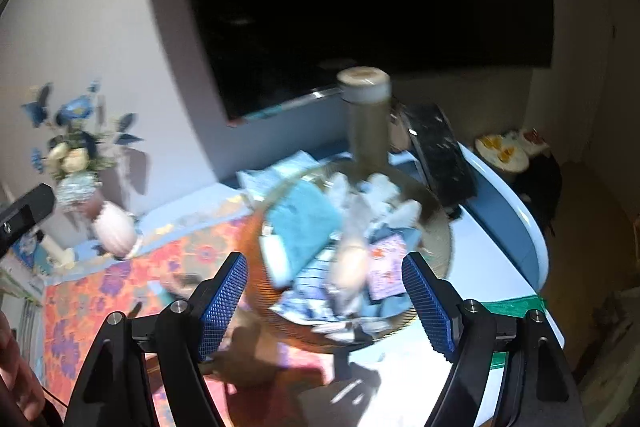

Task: Organize soft objects

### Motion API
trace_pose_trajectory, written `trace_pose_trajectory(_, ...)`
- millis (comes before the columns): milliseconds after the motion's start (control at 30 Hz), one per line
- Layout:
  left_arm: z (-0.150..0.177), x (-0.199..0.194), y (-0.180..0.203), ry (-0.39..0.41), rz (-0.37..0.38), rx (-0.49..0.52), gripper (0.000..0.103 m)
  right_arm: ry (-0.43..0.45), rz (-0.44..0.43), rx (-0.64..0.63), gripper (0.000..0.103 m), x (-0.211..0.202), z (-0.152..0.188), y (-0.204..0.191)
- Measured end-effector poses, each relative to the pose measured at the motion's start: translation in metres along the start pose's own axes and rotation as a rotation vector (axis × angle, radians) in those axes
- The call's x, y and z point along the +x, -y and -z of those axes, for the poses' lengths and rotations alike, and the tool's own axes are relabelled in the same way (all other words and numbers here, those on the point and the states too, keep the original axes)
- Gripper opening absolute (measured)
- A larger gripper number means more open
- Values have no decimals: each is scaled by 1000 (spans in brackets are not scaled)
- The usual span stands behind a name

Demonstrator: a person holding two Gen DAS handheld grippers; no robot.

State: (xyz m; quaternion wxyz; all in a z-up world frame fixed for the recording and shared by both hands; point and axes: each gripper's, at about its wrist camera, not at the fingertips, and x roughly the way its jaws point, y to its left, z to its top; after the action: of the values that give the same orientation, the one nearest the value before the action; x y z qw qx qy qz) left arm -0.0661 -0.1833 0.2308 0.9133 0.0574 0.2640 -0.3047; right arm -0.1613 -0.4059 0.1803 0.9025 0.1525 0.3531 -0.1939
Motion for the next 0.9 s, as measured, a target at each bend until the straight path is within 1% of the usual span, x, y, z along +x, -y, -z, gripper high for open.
trace_pose_trajectory(33, -1, -15, -11, 28, -37, -5, 83, 8, -14, -5, 78, -5, 1, -7)
trace_pose_trajectory(67, -1, -33, -25, 62, -79, -12, 86, 25, -48, -19, 78, -14, 2, -21)
trace_pose_trajectory(133, 5, -65, -49, 123, -156, -16, 95, 56, -108, -54, 79, -29, 4, -46)
trace_pose_trajectory(167, 13, -81, -63, 143, -208, -11, 102, 77, -140, -72, 79, -37, 7, -61)
trace_pose_trajectory(200, 19, -90, -73, 149, -250, -10, 102, 99, -177, -84, 82, -43, 11, -73)
trace_pose_trajectory(233, 25, -97, -83, 153, -298, -10, 102, 114, -215, -88, 89, -48, 14, -83)
trace_pose_trajectory(267, 34, -102, -93, 158, -359, -11, 102, 126, -282, -97, 91, -53, 21, -101)
trace_pose_trajectory(300, 44, -106, -103, 160, -419, -13, 102, 129, -333, -115, 94, -55, 27, -117)
trace_pose_trajectory(367, 62, -108, -123, 146, -494, -34, 102, 117, -387, -167, 94, -55, 41, -149)
trace_pose_trajectory(433, 80, -102, -141, 122, -524, -65, 102, 93, -404, -246, 94, -46, 58, -188)
trace_pose_trajectory(467, 87, -98, -148, 110, -537, -76, 102, 81, -397, -273, 94, -41, 65, -202)
trace_pose_trajectory(567, 110, -77, -167, 39, -566, -94, 102, 59, -359, -324, 94, -13, 89, -236)
trace_pose_trajectory(667, 131, -53, -179, -8, -575, -120, 102, 47, -321, -336, 94, 15, 105, -248)
trace_pose_trajectory(733, 144, -36, -186, -25, -559, -141, 102, 47, -308, -332, 94, 36, 114, -252)
trace_pose_trajectory(833, 158, -16, -189, -38, -553, -161, 102, 16, -293, -320, 94, 63, 119, -253)
trace_pose_trajectory(900, 168, 1, -191, -38, -550, -158, 102, 16, -291, -305, 94, 79, 122, -252)
